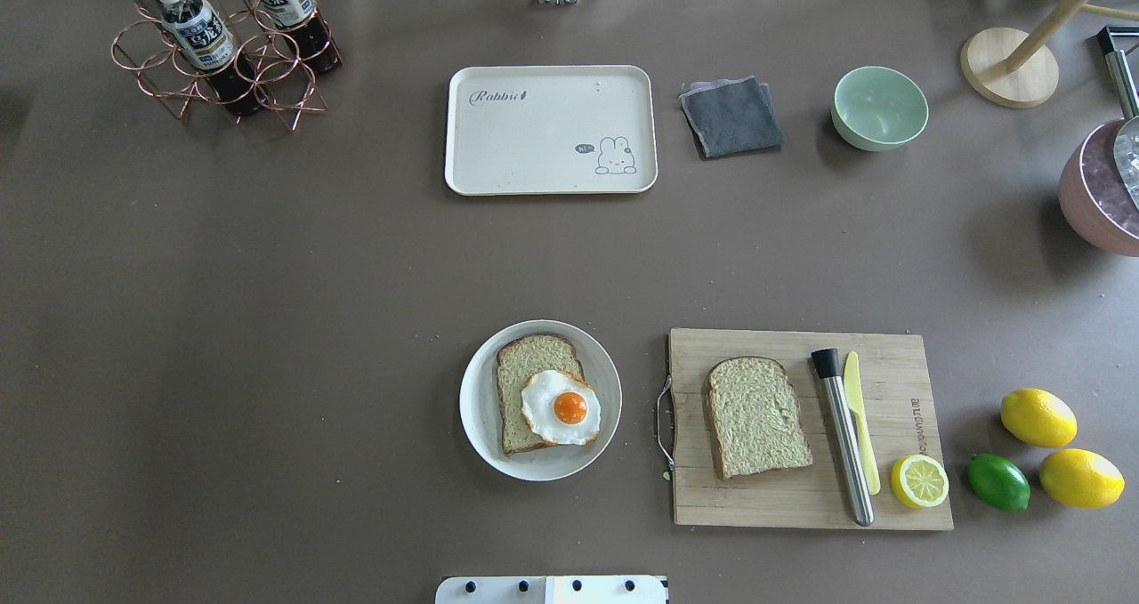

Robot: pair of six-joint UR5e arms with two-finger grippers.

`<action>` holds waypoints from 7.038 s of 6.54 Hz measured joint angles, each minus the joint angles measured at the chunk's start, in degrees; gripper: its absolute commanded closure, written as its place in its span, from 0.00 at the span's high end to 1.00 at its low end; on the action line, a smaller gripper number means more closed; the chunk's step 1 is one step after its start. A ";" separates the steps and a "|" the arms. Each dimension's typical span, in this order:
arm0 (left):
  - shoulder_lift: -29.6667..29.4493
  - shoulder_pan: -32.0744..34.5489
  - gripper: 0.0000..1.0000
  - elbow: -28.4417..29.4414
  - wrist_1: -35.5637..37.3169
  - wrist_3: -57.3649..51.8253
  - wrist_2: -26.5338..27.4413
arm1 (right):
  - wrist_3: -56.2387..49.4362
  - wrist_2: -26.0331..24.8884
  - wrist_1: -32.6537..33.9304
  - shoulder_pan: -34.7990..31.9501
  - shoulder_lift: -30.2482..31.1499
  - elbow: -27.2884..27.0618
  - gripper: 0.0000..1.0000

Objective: Make sandwich and place on tray

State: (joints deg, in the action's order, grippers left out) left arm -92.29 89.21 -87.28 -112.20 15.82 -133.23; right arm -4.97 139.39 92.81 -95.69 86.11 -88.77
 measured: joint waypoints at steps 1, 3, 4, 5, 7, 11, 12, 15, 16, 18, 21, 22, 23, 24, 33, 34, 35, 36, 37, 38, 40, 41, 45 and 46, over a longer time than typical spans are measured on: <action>0.03 0.00 0.98 0.00 -0.02 0.00 0.10 | -0.03 0.02 0.00 -0.01 0.02 -0.09 0.99; 0.18 0.00 0.98 -0.24 -0.04 0.00 0.15 | -0.10 0.10 0.00 0.04 0.02 -0.19 0.99; 0.16 0.00 0.98 -0.28 0.01 0.00 0.15 | -0.12 0.15 0.00 0.06 0.01 -0.28 0.99; 0.05 0.00 0.98 -0.10 0.12 0.00 0.25 | -0.15 0.17 0.00 0.10 -0.01 -0.26 0.99; -0.38 0.00 0.98 0.20 0.31 0.00 0.38 | -0.21 0.10 0.00 0.15 0.01 -0.27 0.99; 0.55 0.05 0.98 -0.89 -0.07 -0.56 -0.16 | -0.13 -1.48 -0.09 0.15 -0.15 -0.69 0.99; 1.63 0.08 0.98 -1.85 -0.13 -0.66 -0.18 | -0.08 -1.52 -0.07 0.15 -0.33 -0.82 0.99; 4.96 0.34 0.98 -5.93 0.05 -0.62 -0.19 | -0.04 -1.34 0.00 0.15 -0.66 -0.81 0.99; 5.87 0.48 0.98 -6.70 -0.06 -0.64 -0.19 | -0.12 -1.32 0.00 0.15 -0.57 -0.81 0.99; 7.96 0.56 0.98 -8.23 -0.37 -0.69 -0.19 | -0.20 -1.27 0.00 0.15 -0.32 -0.87 0.99; 8.84 0.55 0.98 -9.22 -1.42 -0.69 -0.27 | -0.18 -1.23 -0.06 0.15 -0.17 -0.88 1.00; 8.86 0.50 0.98 -9.22 -1.64 -0.65 -0.30 | -0.20 -1.23 -0.08 0.15 -0.18 -0.91 0.99; 8.87 0.47 0.98 -9.26 -1.77 -0.62 -0.34 | -0.21 -1.30 -0.06 0.15 -0.19 -1.08 1.00; 8.88 0.45 0.98 -9.24 -1.79 -0.62 -0.65 | -0.21 -1.44 -0.03 0.15 -0.18 -1.25 1.00; 8.86 0.18 0.98 -9.19 -1.87 -0.24 -2.56 | -0.18 -1.47 0.00 0.15 -0.16 -1.91 0.99; 8.83 0.07 0.98 -9.22 -1.88 -0.20 -2.56 | -0.08 -1.44 0.00 0.15 -0.09 -2.33 0.99; 8.80 0.04 0.98 -9.64 -1.74 -0.04 -2.56 | 0.00 -1.36 0.00 0.15 -0.08 -2.66 0.99; 8.65 -0.67 0.98 -10.59 -1.66 1.81 -2.54 | 0.09 -1.26 0.00 0.36 -0.28 -2.94 1.00; 8.42 -2.77 0.98 -12.52 -1.70 6.23 -2.48 | 0.63 -1.21 0.00 1.39 -0.75 -3.37 0.99; 8.18 -5.83 0.98 -15.36 -1.73 11.47 -2.34 | 2.02 -1.21 0.00 3.19 -1.77 -3.75 0.99; 6.35 -12.54 0.98 -22.14 -2.19 21.59 -2.22 | 6.02 -0.87 0.00 8.05 -3.97 -6.78 0.99; 4.60 -15.30 0.98 -24.74 -2.80 26.38 -2.08 | 9.69 0.02 -0.02 10.78 -4.27 -10.22 1.00; -4.43 -29.32 0.98 -26.95 -3.27 46.82 9.70 | 33.81 2.38 -7.91 23.16 -7.41 -20.02 1.00; -6.43 -32.35 0.98 -26.92 -3.18 50.47 12.13 | 42.93 0.85 -15.48 26.92 -7.03 -20.24 1.00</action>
State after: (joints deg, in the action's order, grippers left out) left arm -98.71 56.86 -114.20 -115.38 66.29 -121.10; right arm 37.96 140.24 77.33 -68.77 79.08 -109.01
